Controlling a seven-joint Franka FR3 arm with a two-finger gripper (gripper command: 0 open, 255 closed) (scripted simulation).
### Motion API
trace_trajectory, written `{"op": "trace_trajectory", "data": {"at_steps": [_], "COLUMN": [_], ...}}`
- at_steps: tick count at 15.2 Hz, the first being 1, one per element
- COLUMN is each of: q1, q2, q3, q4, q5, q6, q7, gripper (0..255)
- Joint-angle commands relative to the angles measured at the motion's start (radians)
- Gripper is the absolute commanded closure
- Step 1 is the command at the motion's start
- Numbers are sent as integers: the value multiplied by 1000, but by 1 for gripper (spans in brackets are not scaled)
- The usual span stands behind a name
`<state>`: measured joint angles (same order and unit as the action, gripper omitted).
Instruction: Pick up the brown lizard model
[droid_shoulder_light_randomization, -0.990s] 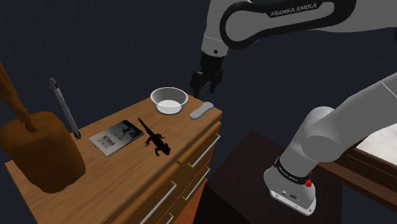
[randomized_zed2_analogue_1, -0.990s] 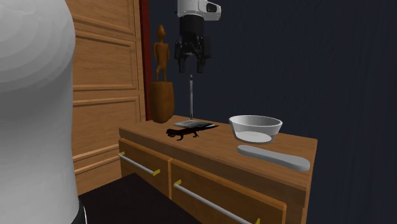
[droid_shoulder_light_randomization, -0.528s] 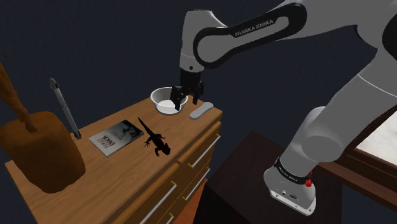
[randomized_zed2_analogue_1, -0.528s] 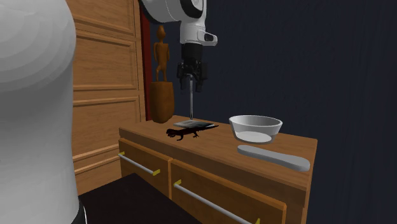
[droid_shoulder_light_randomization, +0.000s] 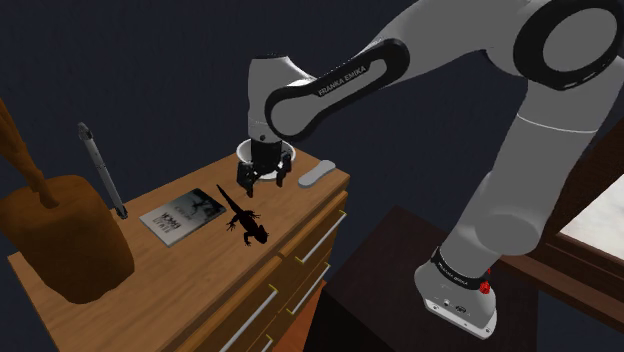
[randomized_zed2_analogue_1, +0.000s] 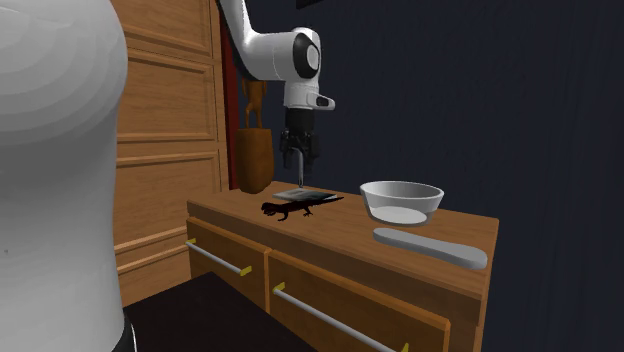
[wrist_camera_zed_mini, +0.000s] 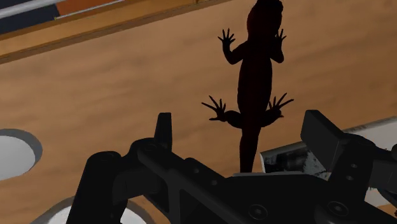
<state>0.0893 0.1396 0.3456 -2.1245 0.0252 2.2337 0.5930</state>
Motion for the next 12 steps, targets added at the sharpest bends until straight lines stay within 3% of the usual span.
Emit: {"op": "trace_trajectory", "data": {"at_steps": [1,6,12], "q1": [16,66,76], "q2": [91,275,329], "q3": [-1,-19,-32], "q4": [55,193,183], "q5": [-35,-93,-112], "q6": [24,46,108], "q7": [42,120,128], "gripper": [0,0,0]}}
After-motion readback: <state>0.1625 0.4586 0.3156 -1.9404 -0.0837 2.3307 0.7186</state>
